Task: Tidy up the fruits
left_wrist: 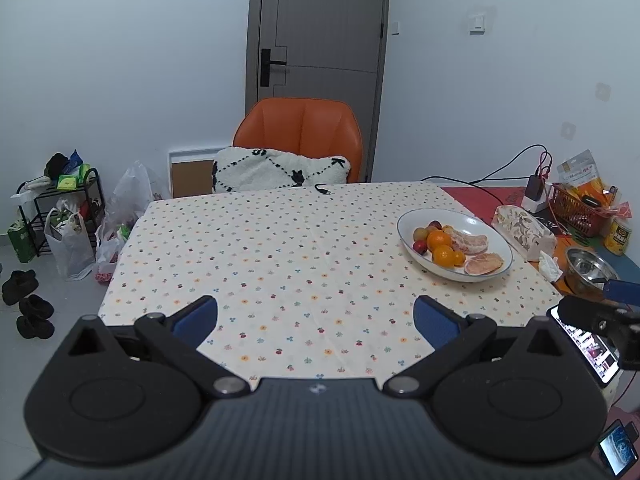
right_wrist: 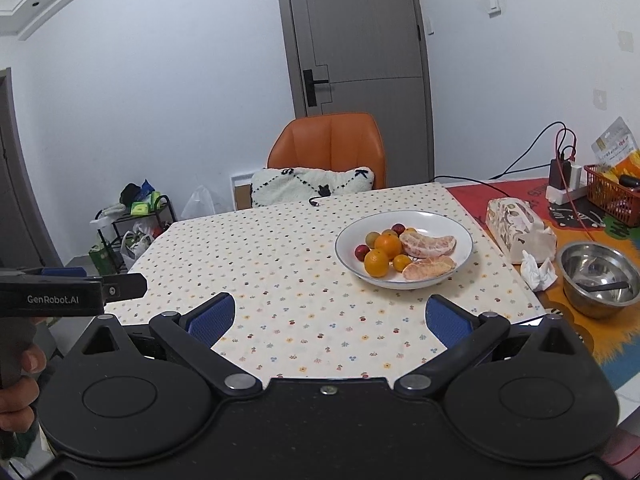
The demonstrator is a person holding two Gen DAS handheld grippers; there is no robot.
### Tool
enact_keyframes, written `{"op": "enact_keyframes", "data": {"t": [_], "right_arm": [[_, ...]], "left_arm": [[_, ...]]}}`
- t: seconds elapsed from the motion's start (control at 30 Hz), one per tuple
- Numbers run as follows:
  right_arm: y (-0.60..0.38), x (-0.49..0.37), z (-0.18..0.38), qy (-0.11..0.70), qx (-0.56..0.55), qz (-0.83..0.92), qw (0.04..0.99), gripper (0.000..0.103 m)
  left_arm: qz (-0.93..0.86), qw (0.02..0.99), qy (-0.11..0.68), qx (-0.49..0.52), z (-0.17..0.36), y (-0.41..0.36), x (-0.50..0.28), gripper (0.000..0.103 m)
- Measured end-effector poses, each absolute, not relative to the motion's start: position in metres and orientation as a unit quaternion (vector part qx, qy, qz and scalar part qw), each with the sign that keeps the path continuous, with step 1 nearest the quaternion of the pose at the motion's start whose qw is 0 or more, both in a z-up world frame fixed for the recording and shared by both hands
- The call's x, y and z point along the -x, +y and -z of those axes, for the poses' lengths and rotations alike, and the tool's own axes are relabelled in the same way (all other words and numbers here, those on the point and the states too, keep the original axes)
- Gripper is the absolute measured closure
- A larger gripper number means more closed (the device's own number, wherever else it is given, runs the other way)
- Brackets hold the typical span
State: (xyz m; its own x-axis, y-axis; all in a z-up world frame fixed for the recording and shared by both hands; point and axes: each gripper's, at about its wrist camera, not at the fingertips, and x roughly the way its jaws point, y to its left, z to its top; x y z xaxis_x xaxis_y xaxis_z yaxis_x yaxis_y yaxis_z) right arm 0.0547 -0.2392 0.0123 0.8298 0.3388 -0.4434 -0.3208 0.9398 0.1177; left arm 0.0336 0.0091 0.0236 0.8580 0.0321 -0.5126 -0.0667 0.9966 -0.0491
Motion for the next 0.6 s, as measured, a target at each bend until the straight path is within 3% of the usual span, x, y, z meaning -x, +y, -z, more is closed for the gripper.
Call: {"op": "enact_keyframes", "data": {"t": [0.6], "right_arm": [[-0.2388, -0.0565, -0.0082, 0.236, -0.011, -0.168, 0.957, 0.0]], "left_arm": [[-0.024, 0.96, 0.275, 0.039, -0.0211, 0.0131, -0.035, 0.0]]}}
